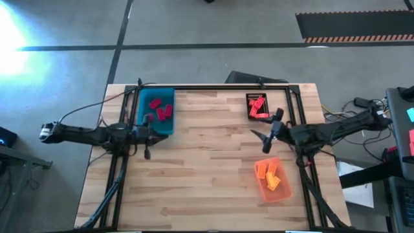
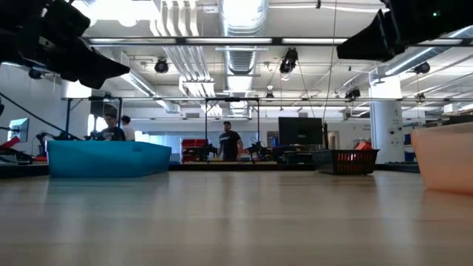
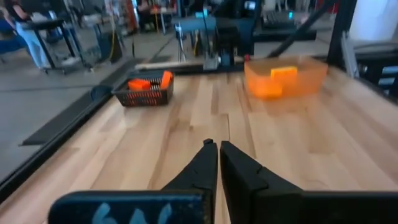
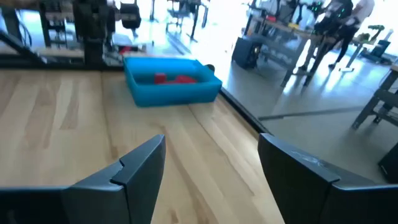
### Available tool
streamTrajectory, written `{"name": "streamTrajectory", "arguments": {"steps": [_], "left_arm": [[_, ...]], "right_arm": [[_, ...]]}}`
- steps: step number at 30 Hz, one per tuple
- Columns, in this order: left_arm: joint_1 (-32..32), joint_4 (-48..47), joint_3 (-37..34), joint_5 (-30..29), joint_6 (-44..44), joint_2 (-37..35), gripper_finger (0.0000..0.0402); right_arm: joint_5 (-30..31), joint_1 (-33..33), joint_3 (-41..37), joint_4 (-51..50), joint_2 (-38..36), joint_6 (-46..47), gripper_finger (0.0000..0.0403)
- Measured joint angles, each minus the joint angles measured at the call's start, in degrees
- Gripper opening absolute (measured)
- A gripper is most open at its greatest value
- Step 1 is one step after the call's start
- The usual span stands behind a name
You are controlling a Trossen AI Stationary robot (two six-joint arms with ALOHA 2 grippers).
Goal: Sort & place blocks by color
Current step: Return to Home Position
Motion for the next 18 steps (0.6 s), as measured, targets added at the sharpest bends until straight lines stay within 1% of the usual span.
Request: {"name": "streamTrajectory", "arguments": {"steps": [3, 6, 13, 18], "left_arm": [[0.0, 1.3, -1.8, 0.0, -0.3, -4.3, 0.0001], [0.0, 1.6, -3.1, 0.6, -0.3, -7.6, 0.0000], [0.0, 1.1, -8.2, 0.8, -0.3, -12.3, 0.0000], [0.0, 2.0, -8.4, 1.6, -2.0, -14.1, 0.0000]], "right_arm": [[-0.4, -0.7, -1.9, 0.0, -5.0, -1.1, 0.0244], [-0.4, -0.9, -4.0, 2.4, -9.2, -3.2, 0.0244], [-0.6, -0.9, -8.3, 3.0, -18.0, -6.0, 0.0238], [-0.6, -0.9, -11.1, 3.0, -23.2, -7.7, 0.0229]]}}
